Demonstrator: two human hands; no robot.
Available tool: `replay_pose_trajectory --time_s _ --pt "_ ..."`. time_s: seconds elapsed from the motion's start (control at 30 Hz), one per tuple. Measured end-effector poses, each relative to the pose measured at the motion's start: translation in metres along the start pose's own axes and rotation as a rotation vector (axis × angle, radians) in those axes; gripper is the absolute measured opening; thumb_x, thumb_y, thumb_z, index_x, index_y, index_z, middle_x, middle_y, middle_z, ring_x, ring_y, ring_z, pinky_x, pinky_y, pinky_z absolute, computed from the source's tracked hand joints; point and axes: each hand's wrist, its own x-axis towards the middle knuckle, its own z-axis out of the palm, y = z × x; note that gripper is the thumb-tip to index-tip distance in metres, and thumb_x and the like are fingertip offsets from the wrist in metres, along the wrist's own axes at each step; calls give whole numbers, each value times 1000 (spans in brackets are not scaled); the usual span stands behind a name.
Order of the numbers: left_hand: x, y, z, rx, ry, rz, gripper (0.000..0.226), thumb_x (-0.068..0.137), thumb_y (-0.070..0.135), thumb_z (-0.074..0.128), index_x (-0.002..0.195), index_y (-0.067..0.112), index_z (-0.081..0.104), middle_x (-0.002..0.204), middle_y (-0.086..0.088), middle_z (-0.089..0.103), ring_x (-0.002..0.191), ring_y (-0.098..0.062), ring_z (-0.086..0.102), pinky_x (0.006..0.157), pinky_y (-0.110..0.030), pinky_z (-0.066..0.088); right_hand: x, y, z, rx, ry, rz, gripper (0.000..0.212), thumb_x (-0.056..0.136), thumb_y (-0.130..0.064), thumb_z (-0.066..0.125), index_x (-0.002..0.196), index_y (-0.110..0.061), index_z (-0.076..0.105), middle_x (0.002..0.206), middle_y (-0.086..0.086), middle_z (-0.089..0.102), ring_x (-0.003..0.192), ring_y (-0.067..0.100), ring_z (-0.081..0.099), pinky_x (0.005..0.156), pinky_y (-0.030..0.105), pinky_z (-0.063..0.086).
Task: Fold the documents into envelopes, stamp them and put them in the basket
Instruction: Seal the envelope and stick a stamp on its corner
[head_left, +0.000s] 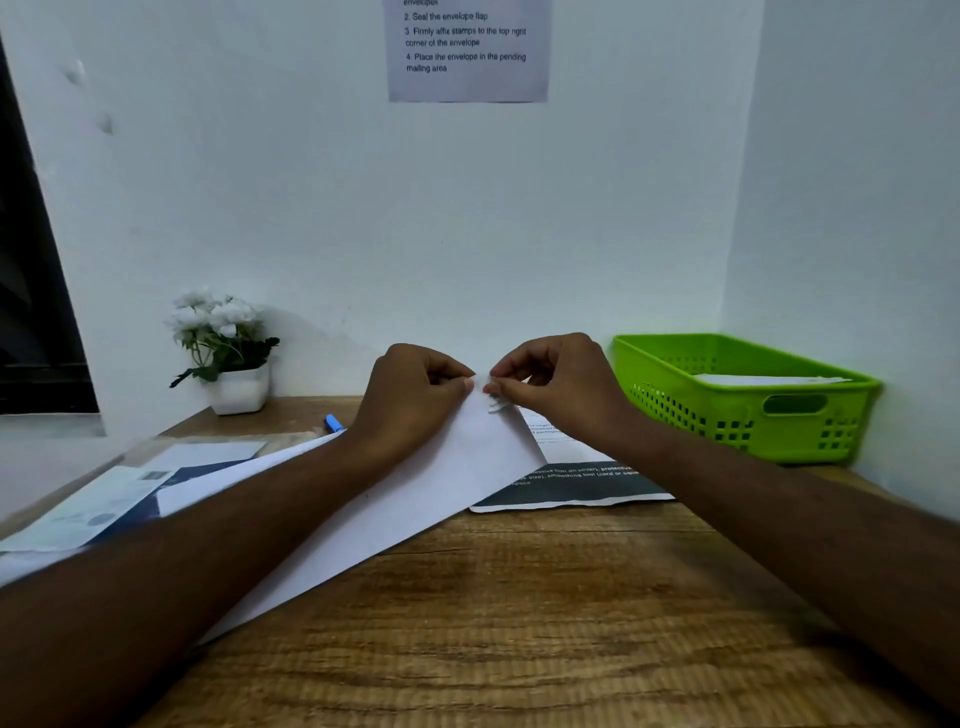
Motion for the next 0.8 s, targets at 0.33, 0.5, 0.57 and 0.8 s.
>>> replay_pose_trajectory --time_s 0.33,0.5,0.57,0.8 --pt "-1 2 -1 3 8 5 13 84 14 68 92 11 78 83 -2 75 78 -11 68 73 -24 51 1 2 2 96 -16 77 13 72 -15 86 79 -16 76 69 -1 72 60 4 62 64 26 54" --pt "-1 2 -1 -1 8 1 12 84 14 69 91 11 78 82 -2 75 76 -11 68 73 -26 52 1 2 3 77 -22 68 12 72 -15 86 78 -18 76 67 -6 71 57 0 60 65 25 52" --pt "-2 3 -1 2 9 0 13 84 14 69 91 11 78 82 -2 75 77 -11 68 73 -25 51 1 2 3 75 -36 65 12 72 -16 86 79 -17 77 66 -8 71 59 1 61 67 28 53" --pt "-3 2 0 6 2 -11 13 84 14 68 92 10 78 83 -4 75 78 -13 68 74 -26 51 1 4 6 19 -14 87 11 70 -26 86 72 -26 76 69 -7 74 63 8 66 72 43 56"
